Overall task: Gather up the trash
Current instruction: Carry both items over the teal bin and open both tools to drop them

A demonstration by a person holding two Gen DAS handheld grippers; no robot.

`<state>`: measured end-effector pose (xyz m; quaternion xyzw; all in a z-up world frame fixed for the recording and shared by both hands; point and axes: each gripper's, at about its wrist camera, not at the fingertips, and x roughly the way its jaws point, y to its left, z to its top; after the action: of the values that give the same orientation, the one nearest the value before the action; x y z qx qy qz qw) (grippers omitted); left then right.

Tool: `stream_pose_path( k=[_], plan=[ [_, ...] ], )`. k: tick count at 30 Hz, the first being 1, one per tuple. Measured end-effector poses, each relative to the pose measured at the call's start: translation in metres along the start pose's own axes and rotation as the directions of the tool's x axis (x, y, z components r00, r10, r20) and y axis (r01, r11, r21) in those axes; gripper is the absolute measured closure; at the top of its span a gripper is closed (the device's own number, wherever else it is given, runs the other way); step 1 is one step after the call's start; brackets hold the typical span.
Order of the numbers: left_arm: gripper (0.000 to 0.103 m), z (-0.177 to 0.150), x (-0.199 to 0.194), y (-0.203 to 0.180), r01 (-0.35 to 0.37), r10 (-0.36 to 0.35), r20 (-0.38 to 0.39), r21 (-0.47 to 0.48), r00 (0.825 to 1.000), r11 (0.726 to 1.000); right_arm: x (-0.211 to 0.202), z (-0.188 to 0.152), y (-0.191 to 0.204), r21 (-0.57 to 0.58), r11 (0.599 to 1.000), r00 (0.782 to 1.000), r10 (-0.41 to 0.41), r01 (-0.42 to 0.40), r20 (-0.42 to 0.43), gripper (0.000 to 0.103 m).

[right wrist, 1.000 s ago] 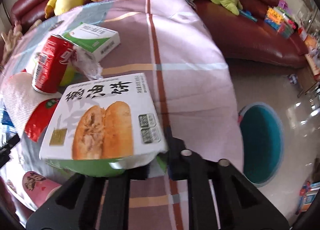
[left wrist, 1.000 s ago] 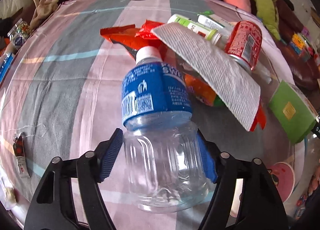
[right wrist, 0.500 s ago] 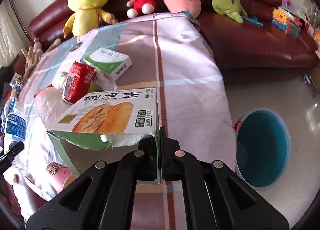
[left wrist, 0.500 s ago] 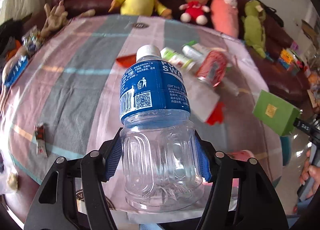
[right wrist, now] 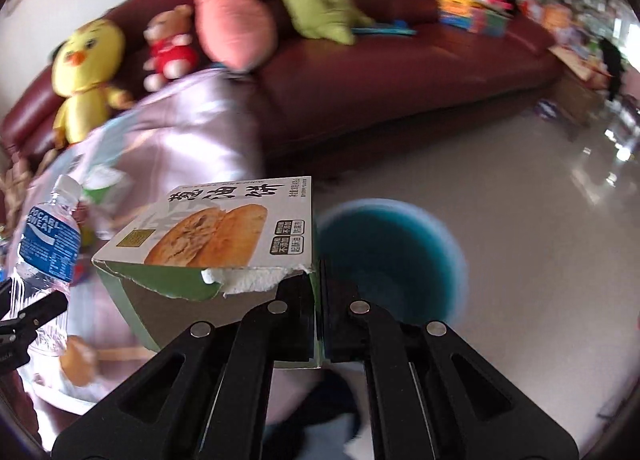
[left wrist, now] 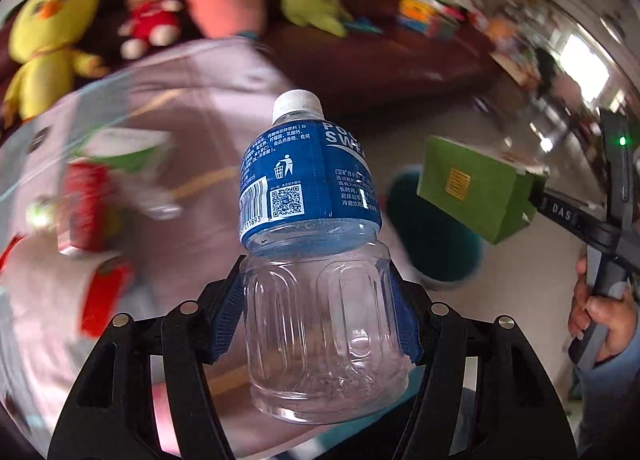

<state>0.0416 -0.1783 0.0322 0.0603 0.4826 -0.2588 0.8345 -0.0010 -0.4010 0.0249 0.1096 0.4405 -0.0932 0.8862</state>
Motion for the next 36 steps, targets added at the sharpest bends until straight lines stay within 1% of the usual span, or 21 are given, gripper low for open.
stream_pose_path(
  k=[2, 5, 8, 11, 15, 18, 22, 26, 27, 28, 30, 31, 33, 35, 36],
  plan=[
    [0.038, 0.01, 0.026, -0.026, 0.031, -0.029, -0.042, 0.053, 0.999, 0.998, 0.006, -0.002, -0.034, 0.032, 0.998, 0.998, -0.056, 0.056, -0.015, 0.1],
    [0.038, 0.025, 0.071, -0.072, 0.087, -0.07, -0.133, 0.127, 0.989, 0.988, 0.018, -0.007, -0.075, 0.087, 0.992, 0.994, -0.089, 0.094, -0.056, 0.1],
    [0.038, 0.034, 0.107, -0.101, 0.116, -0.082, -0.203, 0.165, 0.976, 0.979, 0.032, -0.014, -0.099, 0.119, 0.986, 0.99, -0.104, 0.114, -0.093, 0.1],
    [0.038, 0.037, 0.136, -0.119, 0.131, -0.084, -0.256, 0.173, 0.963, 0.976, 0.053, -0.02, -0.115, 0.137, 0.983, 0.984, -0.101, 0.121, -0.144, 0.1],
    [0.037, 0.044, 0.18, -0.126, 0.107, -0.042, -0.338, 0.175, 0.94, 0.979, 0.076, -0.027, -0.128, 0.124, 0.984, 0.975, -0.105, 0.131, -0.197, 0.1],
    [0.037, 0.046, 0.194, -0.127, 0.086, -0.015, -0.362, 0.179, 0.932, 0.98, 0.091, -0.03, -0.13, 0.106, 0.986, 0.969, -0.099, 0.126, -0.227, 0.1],
    [0.034, 0.056, 0.208, -0.124, 0.087, -0.016, -0.371, 0.176, 0.929, 0.981, 0.104, -0.031, -0.124, 0.092, 0.989, 0.962, -0.091, 0.118, -0.259, 0.1],
    [0.034, 0.062, 0.208, -0.121, 0.08, -0.012, -0.36, 0.176, 0.933, 0.981, 0.113, -0.031, -0.121, 0.087, 0.99, 0.955, -0.086, 0.115, -0.285, 0.099],
    [0.034, 0.061, 0.204, -0.122, 0.078, -0.012, -0.356, 0.174, 0.935, 0.982, 0.115, -0.031, -0.121, 0.084, 0.99, 0.953, -0.083, 0.112, -0.292, 0.095],
    [0.034, 0.06, 0.202, -0.122, 0.078, -0.012, -0.352, 0.172, 0.936, 0.982, 0.116, -0.031, -0.12, 0.086, 0.991, 0.952, -0.076, 0.106, -0.297, 0.09],
    [0.032, 0.061, 0.197, -0.117, 0.078, -0.017, -0.343, 0.166, 0.939, 0.983, 0.118, -0.029, -0.115, 0.09, 0.991, 0.95, -0.069, 0.101, -0.305, 0.083],
    [0.029, 0.053, 0.189, -0.109, 0.08, -0.021, -0.339, 0.161, 0.94, 0.984, 0.118, -0.029, -0.114, 0.093, 0.991, 0.95, -0.063, 0.095, -0.305, 0.076],
    [0.027, 0.051, 0.186, -0.106, 0.078, -0.023, -0.33, 0.155, 0.944, 0.985, 0.115, -0.028, -0.111, 0.096, 0.992, 0.952, -0.055, 0.087, -0.303, 0.069],
    [0.027, 0.047, 0.187, -0.11, 0.076, -0.024, -0.322, 0.15, 0.946, 0.986, 0.112, -0.026, -0.108, 0.094, 0.991, 0.955, -0.06, 0.091, -0.292, 0.061],
    [0.027, 0.046, 0.187, -0.108, 0.079, -0.028, -0.321, 0.147, 0.947, 0.986, 0.111, -0.025, -0.107, 0.095, 0.991, 0.955, -0.064, 0.094, -0.288, 0.052]
  ],
)
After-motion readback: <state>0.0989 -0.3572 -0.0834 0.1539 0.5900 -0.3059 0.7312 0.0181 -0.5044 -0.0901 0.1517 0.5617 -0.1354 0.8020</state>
